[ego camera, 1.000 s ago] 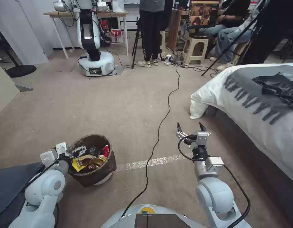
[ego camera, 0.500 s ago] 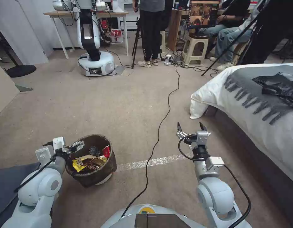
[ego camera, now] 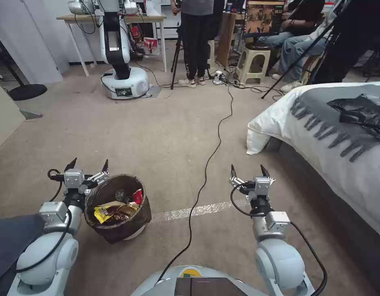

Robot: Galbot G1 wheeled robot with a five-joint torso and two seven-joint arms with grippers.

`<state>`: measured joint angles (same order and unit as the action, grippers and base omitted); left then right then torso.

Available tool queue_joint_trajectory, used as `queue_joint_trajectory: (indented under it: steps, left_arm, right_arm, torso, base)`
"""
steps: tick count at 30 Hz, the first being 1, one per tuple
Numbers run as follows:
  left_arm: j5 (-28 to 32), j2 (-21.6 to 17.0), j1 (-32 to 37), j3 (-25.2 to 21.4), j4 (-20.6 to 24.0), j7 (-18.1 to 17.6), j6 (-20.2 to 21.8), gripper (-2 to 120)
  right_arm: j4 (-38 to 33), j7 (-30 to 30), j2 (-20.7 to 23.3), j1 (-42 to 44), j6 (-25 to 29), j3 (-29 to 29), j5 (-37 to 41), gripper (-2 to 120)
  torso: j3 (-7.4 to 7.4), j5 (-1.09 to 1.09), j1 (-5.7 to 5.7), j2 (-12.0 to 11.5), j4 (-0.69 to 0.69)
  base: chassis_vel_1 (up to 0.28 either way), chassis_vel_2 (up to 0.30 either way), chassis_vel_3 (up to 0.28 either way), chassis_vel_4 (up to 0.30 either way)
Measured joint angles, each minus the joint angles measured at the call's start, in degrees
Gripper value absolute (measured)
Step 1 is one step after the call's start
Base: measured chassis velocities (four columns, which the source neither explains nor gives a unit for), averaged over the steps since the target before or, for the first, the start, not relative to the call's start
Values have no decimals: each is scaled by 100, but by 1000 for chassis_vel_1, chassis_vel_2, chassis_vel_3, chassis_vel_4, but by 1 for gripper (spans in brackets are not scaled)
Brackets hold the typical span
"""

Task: Pick up the trash bin, then pick up the garbage from the floor and place it into the trash bin.

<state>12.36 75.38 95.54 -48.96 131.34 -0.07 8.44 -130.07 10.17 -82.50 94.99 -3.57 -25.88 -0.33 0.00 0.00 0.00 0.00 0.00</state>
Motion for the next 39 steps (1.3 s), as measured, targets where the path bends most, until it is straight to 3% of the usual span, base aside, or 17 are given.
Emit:
queue_joint_trajectory:
  steps: [6, 39]
  left_arm:
    - [-434, 279, 168, 58, -13, 20, -329, 100]
    - [-410, 279, 169, 65, -35, -28, -289, 100]
  right_arm:
    - [-41, 59, -79, 73, -26, 17, -156, 100]
    - [-48, 80, -75, 68, -58, 11, -166, 100]
  torso:
    - [0, 0, 0, 0, 1]
    - [0, 0, 0, 0, 0]
  base:
    - [0, 0, 0, 0]
    - [0, 0, 0, 0]
